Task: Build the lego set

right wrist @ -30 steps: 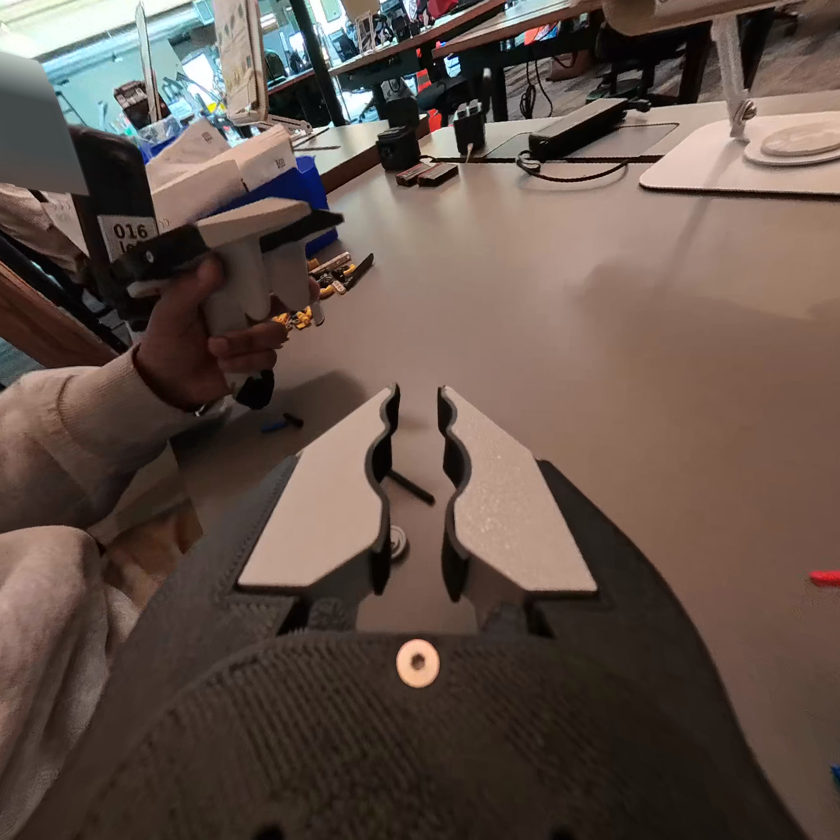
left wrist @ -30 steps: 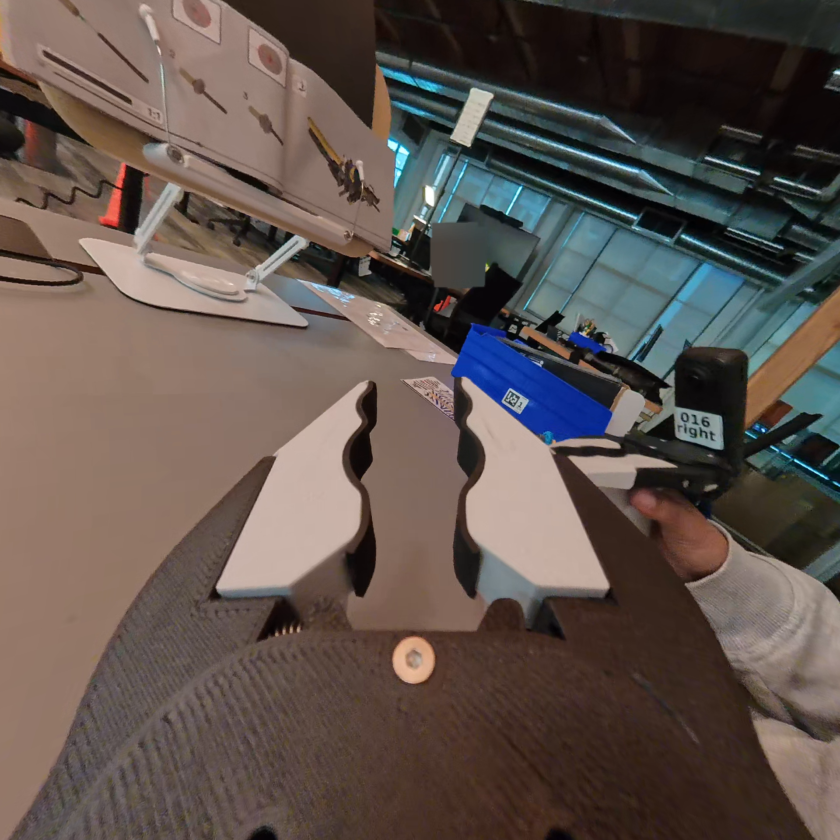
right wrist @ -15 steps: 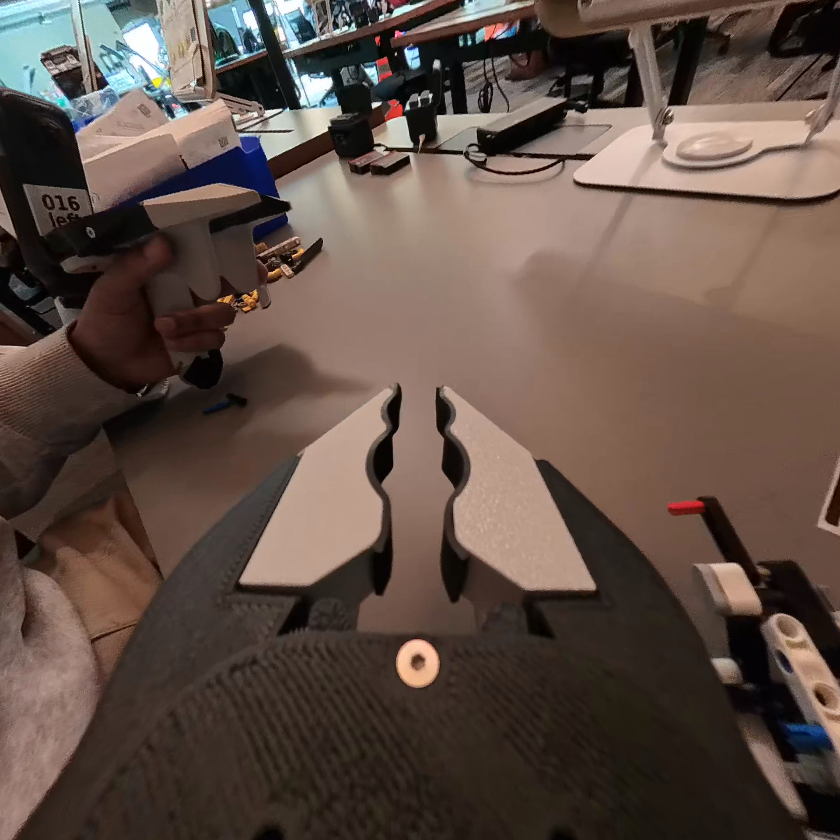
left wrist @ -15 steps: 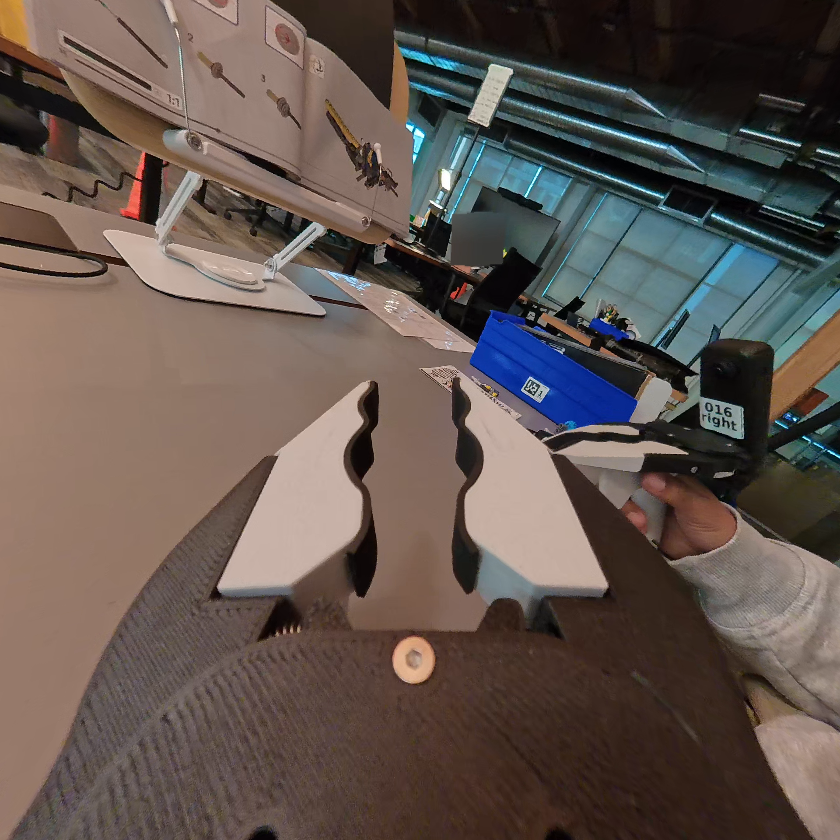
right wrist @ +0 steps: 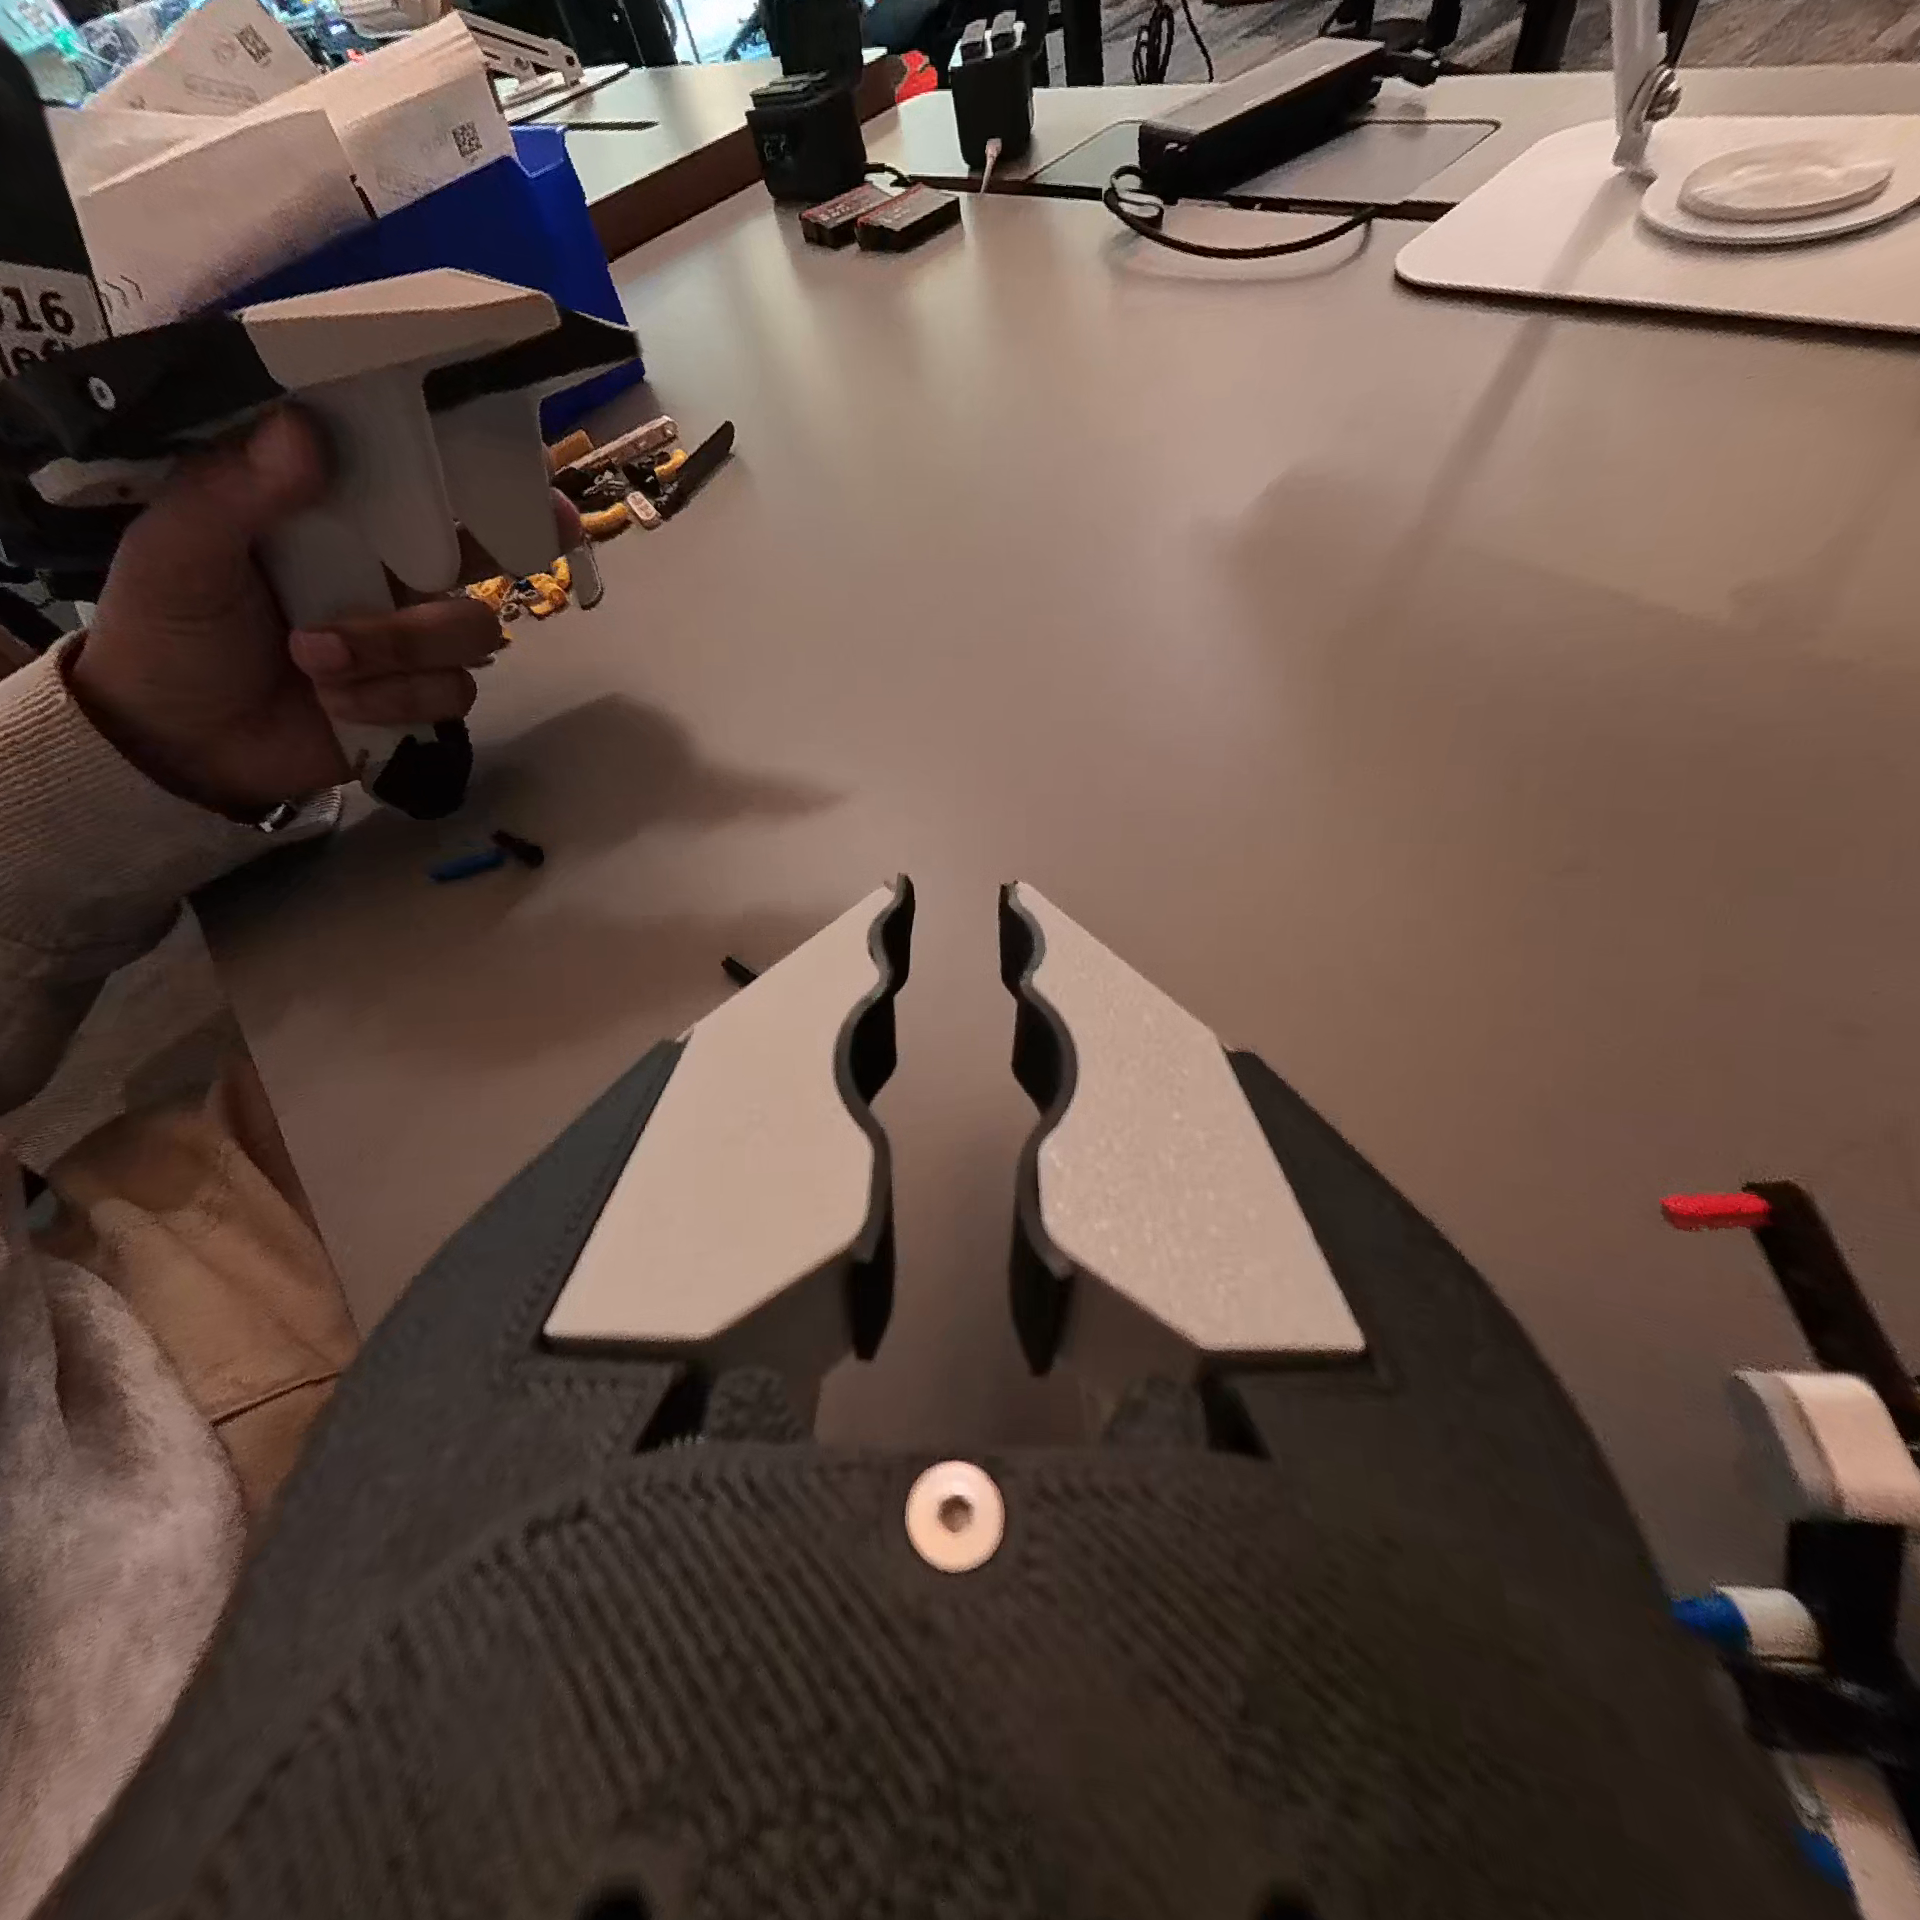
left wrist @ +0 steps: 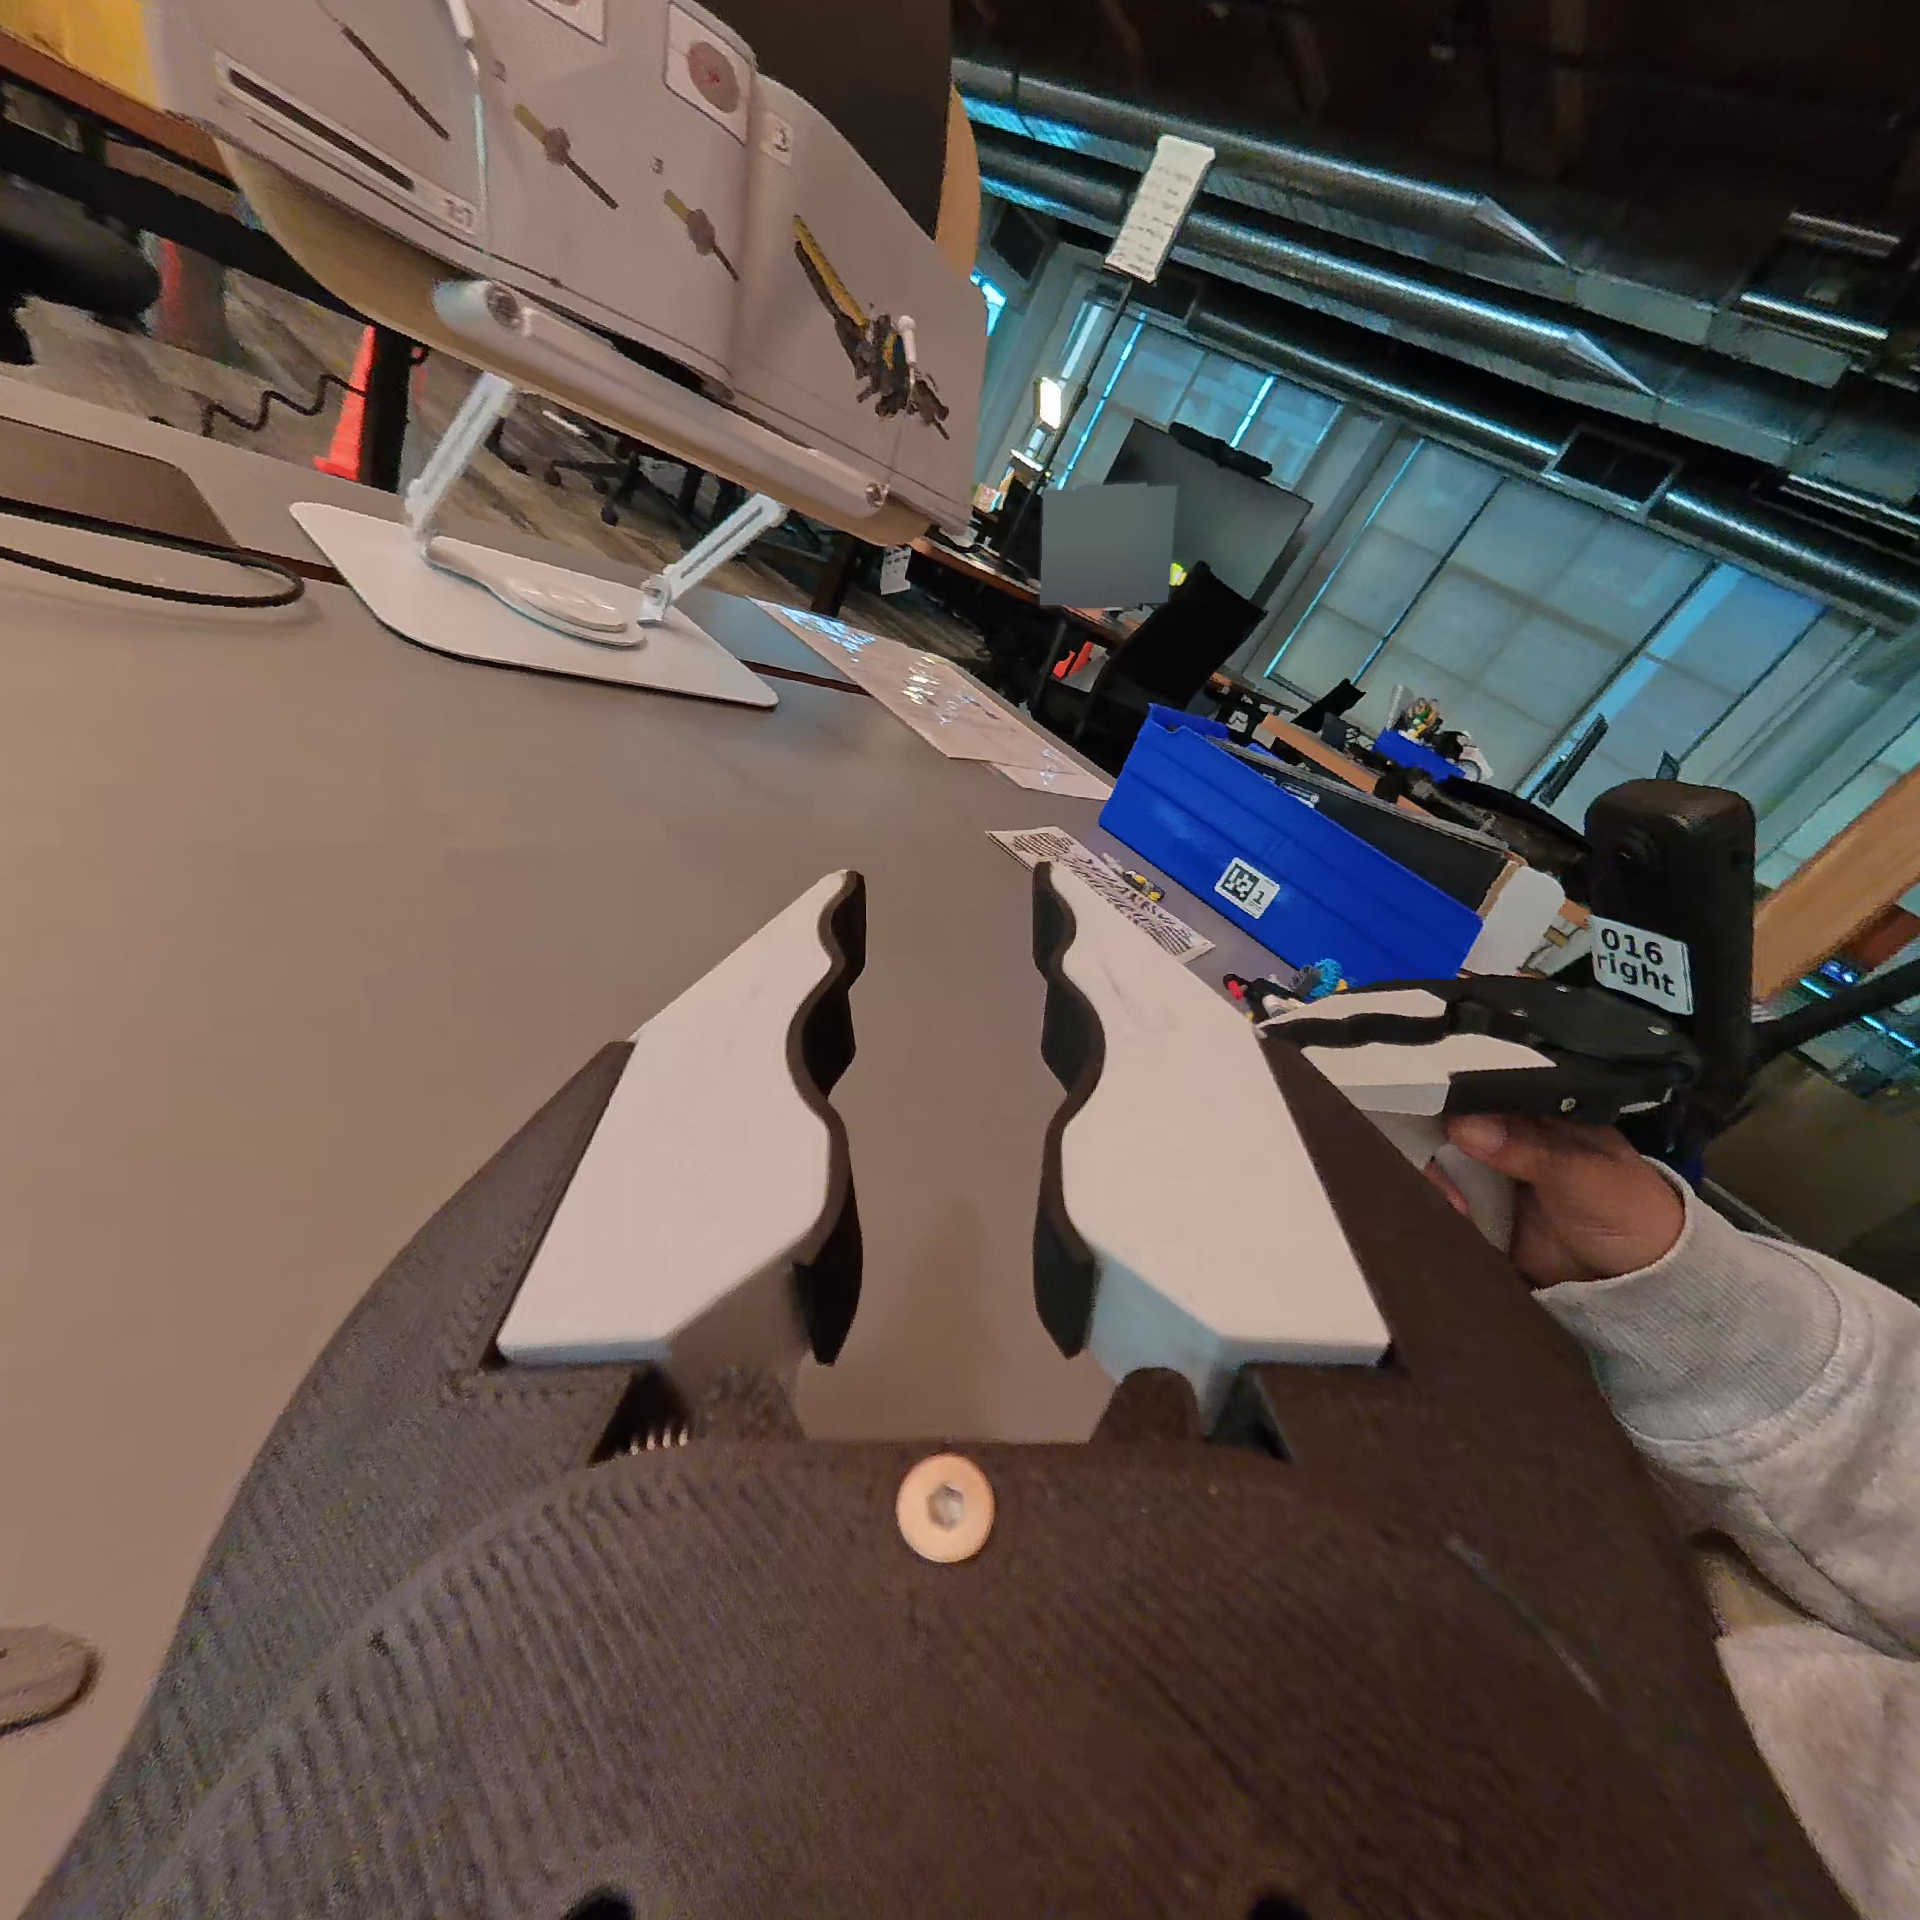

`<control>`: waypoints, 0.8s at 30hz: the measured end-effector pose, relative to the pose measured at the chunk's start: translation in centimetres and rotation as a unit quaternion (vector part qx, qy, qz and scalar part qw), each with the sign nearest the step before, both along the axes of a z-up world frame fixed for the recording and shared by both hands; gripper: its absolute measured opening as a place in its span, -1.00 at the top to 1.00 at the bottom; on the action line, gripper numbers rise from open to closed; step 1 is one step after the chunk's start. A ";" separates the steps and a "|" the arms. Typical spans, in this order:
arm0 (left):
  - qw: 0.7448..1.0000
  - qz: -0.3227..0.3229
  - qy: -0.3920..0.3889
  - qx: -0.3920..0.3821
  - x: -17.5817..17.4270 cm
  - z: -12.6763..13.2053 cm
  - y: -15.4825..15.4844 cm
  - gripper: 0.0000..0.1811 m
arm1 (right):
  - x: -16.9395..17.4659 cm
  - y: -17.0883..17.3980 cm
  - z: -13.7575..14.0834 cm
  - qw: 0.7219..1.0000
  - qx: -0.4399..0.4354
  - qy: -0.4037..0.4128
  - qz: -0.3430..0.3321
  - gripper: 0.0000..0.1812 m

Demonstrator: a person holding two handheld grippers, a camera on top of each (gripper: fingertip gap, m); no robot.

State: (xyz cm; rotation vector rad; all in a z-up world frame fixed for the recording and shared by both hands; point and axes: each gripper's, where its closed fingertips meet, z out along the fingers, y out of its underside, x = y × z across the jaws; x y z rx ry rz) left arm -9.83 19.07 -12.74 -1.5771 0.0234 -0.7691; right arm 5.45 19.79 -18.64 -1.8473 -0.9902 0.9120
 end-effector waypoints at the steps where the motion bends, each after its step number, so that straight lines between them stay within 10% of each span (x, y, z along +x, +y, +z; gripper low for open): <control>1: 1.000 0.004 -0.002 -0.001 -0.3 0.0 0.0 0.66 | 0.0 0.1 0.0 1.000 -0.004 0.002 -0.001 0.83; 24: 0.999 0.011 -0.031 -0.012 -1.0 -0.4 0.0 0.66 | -0.4 0.2 0.0 1.000 -0.027 0.015 0.002 0.83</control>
